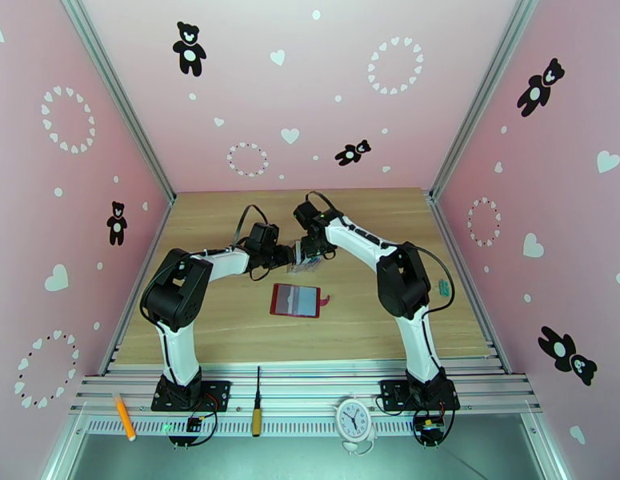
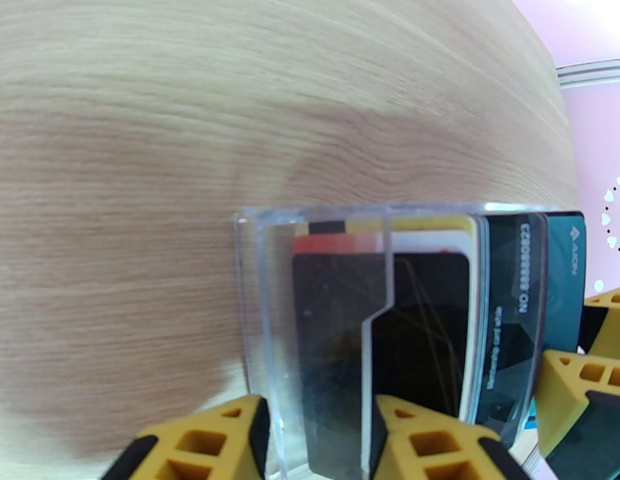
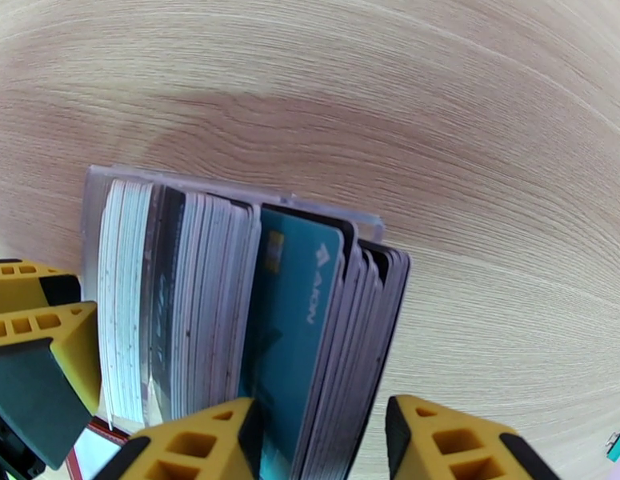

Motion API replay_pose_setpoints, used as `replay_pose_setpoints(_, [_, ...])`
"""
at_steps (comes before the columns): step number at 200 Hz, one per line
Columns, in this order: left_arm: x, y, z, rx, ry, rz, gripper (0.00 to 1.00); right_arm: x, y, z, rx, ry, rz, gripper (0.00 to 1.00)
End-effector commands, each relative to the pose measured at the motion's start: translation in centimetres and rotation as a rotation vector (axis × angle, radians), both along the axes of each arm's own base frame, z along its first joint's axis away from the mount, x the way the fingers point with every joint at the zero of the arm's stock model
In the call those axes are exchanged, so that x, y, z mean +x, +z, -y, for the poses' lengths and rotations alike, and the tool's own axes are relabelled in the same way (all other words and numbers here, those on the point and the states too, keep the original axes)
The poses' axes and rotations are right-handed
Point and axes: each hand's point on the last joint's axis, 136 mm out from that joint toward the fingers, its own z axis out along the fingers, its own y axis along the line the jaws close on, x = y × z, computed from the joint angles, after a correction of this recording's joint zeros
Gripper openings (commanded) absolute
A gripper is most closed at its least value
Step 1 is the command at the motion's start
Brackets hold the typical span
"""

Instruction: Put the credit cards into the card holder

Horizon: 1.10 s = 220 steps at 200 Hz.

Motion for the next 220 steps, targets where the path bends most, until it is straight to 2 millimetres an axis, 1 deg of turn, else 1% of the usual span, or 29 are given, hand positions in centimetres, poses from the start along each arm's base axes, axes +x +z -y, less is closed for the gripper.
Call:
replay_pose_setpoints(1, [-1.7, -3.2, -1.2, 0.065, 0.005, -0.110, 0.40, 0.2, 0.9, 1.4, -0.078, -0.007, 0.018, 0.46])
replay_pose_setpoints(30, [-1.7, -3.2, -1.3, 0.066, 0.006, -0.111, 0.40, 0.6, 1.9, 1.7, -0.095, -0.008, 0.043, 0.43])
replay_pose_setpoints(73, [-1.7, -3.2, -1.3, 0.068, 0.005, -0.110, 0.40, 0.6, 1.7, 1.6, -0.102, -0.004, 0.033, 0.38])
replay_pose_setpoints(104, [-1.7, -3.2, -1.2, 0.066, 0.004, -0.111, 0.40, 0.4, 1.4, 1.2, -0.086, 0.008, 0.017, 0.30])
replay_pose_setpoints(117, [-1.8, -3.2, -1.3, 0.068, 0.004, -0.111, 0.40, 0.3, 1.3, 1.0, -0.080, 0.013, 0.012, 0.28])
replay_pose_setpoints(157, [-1.8, -3.2, -1.3, 0.069, 0.005, -0.111, 0.40, 0.2, 1.9, 0.7, -0.106, 0.030, 0.033, 0.25])
replay_pose_setpoints(171, [-1.8, -3.2, -1.3, 0.068, 0.005, -0.113, 0.40, 0.2, 2.1, 0.2, -0.088, 0.040, 0.033, 0.28])
replay_pose_setpoints(181, [-1.7, -3.1, -1.3, 0.067, 0.006, -0.108, 0.40, 0.2, 2.1, -0.1, -0.071, 0.043, 0.034, 0.38])
replay_pose_setpoints(188, [-1.7, -3.2, -1.3, 0.066, 0.004, -0.111, 0.40, 0.3, 2.1, -0.2, -0.062, 0.043, 0.033, 0.42])
replay_pose_setpoints(220, [-1.7, -3.1, -1.3, 0.070, 0.003, -0.107, 0.40, 1.0, 1.7, -1.0, -0.009, 0.035, 0.020, 0.45])
